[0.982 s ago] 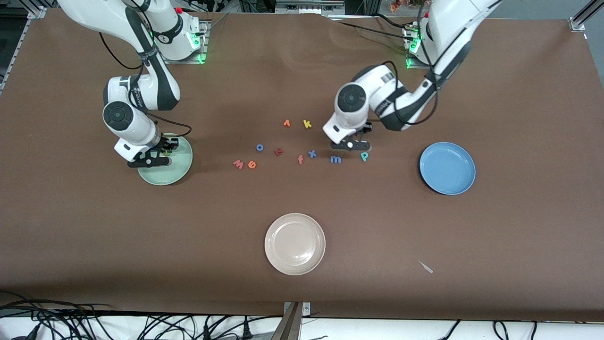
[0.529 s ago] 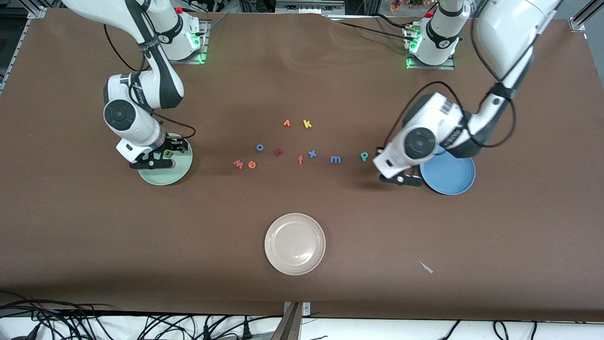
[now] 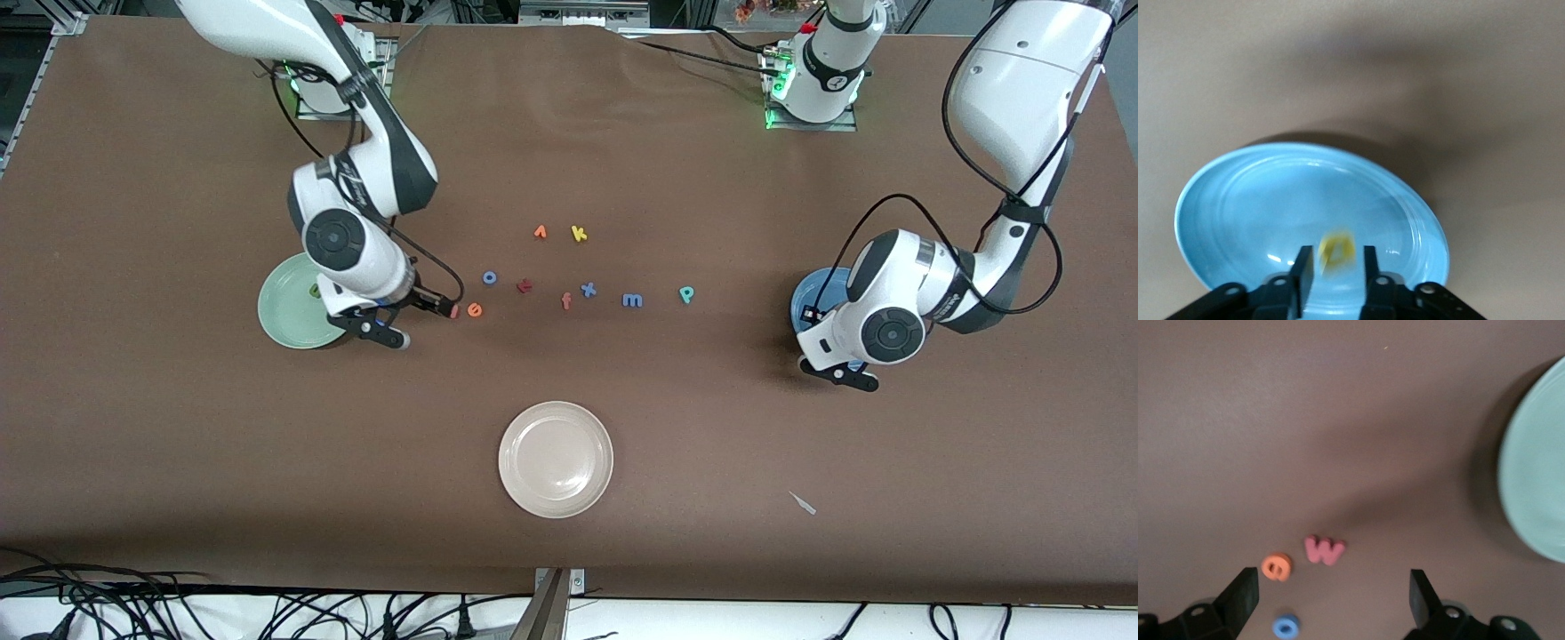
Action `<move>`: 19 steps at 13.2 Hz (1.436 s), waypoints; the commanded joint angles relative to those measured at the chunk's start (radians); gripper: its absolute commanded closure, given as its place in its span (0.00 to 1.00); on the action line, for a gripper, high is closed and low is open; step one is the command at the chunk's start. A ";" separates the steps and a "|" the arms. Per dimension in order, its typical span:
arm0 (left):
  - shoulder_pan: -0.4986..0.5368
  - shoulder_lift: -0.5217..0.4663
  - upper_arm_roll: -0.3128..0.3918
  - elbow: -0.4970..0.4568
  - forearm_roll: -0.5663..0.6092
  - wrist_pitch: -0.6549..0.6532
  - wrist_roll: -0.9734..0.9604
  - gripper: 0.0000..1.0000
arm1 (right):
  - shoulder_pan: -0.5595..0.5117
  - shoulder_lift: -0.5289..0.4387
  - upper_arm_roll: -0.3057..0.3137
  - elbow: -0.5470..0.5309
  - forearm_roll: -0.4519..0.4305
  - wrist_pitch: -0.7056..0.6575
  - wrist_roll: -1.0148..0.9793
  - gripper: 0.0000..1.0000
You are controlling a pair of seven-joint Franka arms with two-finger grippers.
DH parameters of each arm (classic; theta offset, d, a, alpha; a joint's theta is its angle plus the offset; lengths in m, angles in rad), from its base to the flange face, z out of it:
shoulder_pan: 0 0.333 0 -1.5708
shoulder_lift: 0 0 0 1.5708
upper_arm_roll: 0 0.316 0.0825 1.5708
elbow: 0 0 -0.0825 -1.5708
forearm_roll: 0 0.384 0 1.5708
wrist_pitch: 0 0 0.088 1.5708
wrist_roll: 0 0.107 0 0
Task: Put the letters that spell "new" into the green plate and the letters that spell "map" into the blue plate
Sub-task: 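Drop the yellow letter on the blue plate while the right gripper drops green, then grasp the teal letter with the left gripper while the right gripper grasps orange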
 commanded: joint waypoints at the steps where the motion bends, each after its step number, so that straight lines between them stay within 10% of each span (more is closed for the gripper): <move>1: -0.013 0.003 -0.007 0.052 0.010 -0.021 0.006 0.00 | 0.067 0.082 -0.001 0.038 0.006 0.071 0.201 0.01; 7: -0.036 -0.003 -0.111 0.039 -0.206 0.094 -0.269 0.00 | 0.106 0.108 0.001 0.007 0.009 0.157 0.335 0.25; 14: -0.078 -0.125 -0.194 -0.353 -0.183 0.603 -0.810 0.00 | 0.115 0.145 -0.004 0.007 0.003 0.204 0.359 0.39; 19: -0.141 -0.066 -0.192 -0.348 0.089 0.607 -1.172 0.03 | 0.116 0.136 -0.007 0.005 0.000 0.197 0.345 0.93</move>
